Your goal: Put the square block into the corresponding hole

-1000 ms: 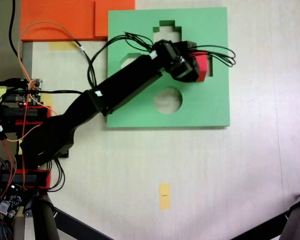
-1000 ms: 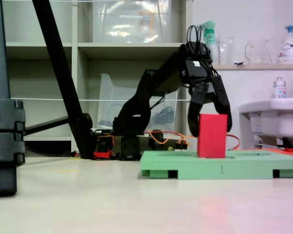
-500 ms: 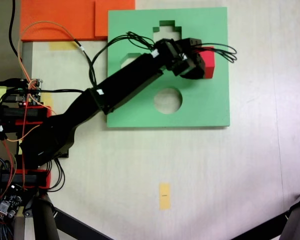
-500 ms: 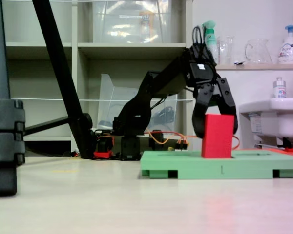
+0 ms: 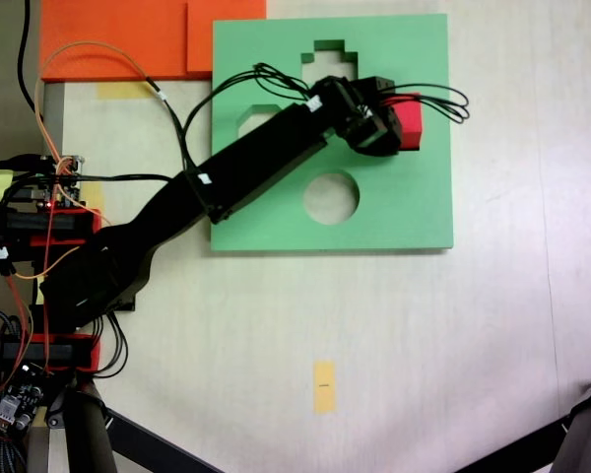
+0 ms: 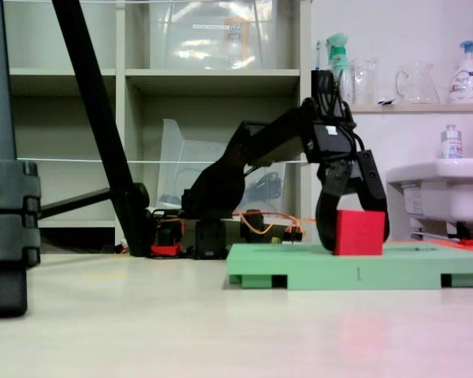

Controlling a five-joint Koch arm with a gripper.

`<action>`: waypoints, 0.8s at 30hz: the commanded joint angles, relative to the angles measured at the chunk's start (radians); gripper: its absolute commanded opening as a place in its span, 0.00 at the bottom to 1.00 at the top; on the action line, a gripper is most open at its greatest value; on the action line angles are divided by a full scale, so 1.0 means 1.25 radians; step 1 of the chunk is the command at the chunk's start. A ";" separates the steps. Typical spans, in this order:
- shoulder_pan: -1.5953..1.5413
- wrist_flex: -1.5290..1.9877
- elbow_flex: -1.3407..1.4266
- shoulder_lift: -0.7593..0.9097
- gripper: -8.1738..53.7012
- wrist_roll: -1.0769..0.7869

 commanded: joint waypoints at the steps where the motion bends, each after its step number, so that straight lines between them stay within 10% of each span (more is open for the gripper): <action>1: -0.016 0.067 0.017 0.010 0.71 0.009; 5: -0.017 0.156 0.017 0.069 0.87 0.006; 14: 0.015 0.283 0.027 0.324 0.87 -0.180; 24: 0.378 0.252 0.045 0.585 0.86 -0.842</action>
